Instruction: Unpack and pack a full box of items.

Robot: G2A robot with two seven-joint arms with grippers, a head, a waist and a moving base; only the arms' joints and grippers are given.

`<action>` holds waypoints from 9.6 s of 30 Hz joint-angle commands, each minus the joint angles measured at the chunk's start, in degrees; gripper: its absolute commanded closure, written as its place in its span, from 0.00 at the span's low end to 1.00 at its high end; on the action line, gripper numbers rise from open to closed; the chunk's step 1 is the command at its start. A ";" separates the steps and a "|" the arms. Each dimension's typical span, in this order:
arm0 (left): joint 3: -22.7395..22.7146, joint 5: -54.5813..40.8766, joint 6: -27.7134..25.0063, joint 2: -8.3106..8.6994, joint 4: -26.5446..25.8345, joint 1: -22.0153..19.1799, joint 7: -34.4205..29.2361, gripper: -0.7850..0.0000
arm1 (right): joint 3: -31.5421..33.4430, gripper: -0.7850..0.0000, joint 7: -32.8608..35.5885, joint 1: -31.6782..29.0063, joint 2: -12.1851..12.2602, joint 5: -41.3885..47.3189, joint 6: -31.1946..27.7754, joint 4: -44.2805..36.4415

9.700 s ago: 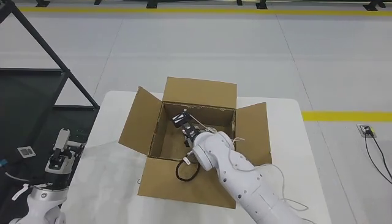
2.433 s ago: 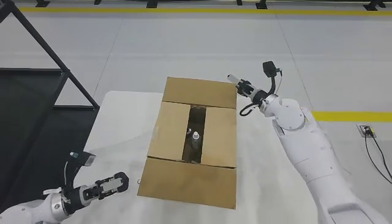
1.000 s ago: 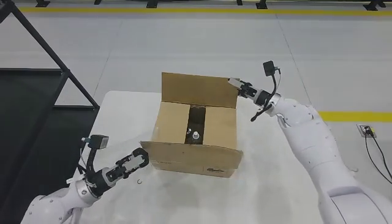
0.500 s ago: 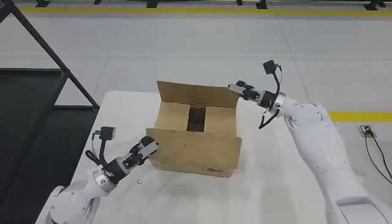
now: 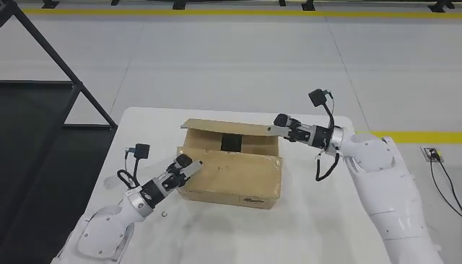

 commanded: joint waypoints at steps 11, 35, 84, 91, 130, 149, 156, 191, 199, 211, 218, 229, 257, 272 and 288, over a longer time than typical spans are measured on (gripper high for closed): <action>3.89 3.01 0.84 -0.78 1.78 -3.83 2.19 0.00 | -4.10 0.00 8.24 2.58 0.29 4.23 14.69 1.80; 8.34 8.43 2.16 -2.24 4.63 -6.84 8.47 0.00 | -10.68 0.00 15.09 7.61 -0.93 16.83 19.27 11.25; -7.27 -4.74 -9.26 -2.53 2.95 7.57 23.02 0.00 | -9.20 0.00 9.84 1.64 0.68 21.21 21.09 8.52; -5.74 -5.56 -7.96 -2.98 4.96 9.25 22.70 0.00 | -10.53 0.00 11.11 3.19 0.43 22.27 22.44 10.92; -1.22 -21.25 2.49 -5.28 17.44 4.89 21.65 0.00 | -10.60 0.00 11.11 3.25 0.41 22.30 22.43 11.00; -3.37 -33.48 0.97 -6.93 16.40 2.35 24.27 0.00 | -10.60 0.00 11.11 3.25 0.41 22.30 22.43 11.00; -4.75 -32.42 1.43 -7.09 11.61 3.30 25.49 0.00 | -10.60 0.00 11.11 3.25 0.41 22.30 22.43 11.00; -6.35 -34.44 9.58 -8.24 19.19 -9.42 21.51 0.00 | -10.60 0.00 11.11 3.25 0.41 22.30 22.43 11.00; -5.49 -32.66 11.42 -8.36 20.98 -10.11 20.15 0.00 | -10.60 0.00 11.11 3.25 0.41 22.30 22.43 11.00; -5.86 -31.75 14.29 -8.22 18.50 -3.28 17.35 0.00 | -10.60 0.00 11.11 3.25 0.41 22.30 22.43 11.00; -4.60 -31.12 15.66 -8.43 19.64 -3.06 16.31 0.00 | -10.60 0.00 11.11 3.25 0.41 22.30 22.43 11.00; -4.83 -32.98 14.17 -8.91 23.16 -7.17 16.96 0.00 | -10.60 0.00 11.11 3.25 0.41 22.30 22.43 11.00; -1.34 -31.92 14.24 -10.05 29.90 -12.14 15.42 0.00 | -10.60 0.00 11.11 3.25 0.41 22.30 22.43 11.00; -5.18 -39.80 7.48 -10.44 32.11 -16.31 12.43 0.00 | -10.60 0.00 11.11 3.25 0.41 22.30 22.43 11.00; -7.84 -35.94 3.45 -10.16 18.80 -10.05 15.19 0.00 | -10.60 0.00 11.11 3.25 0.41 22.30 22.43 11.00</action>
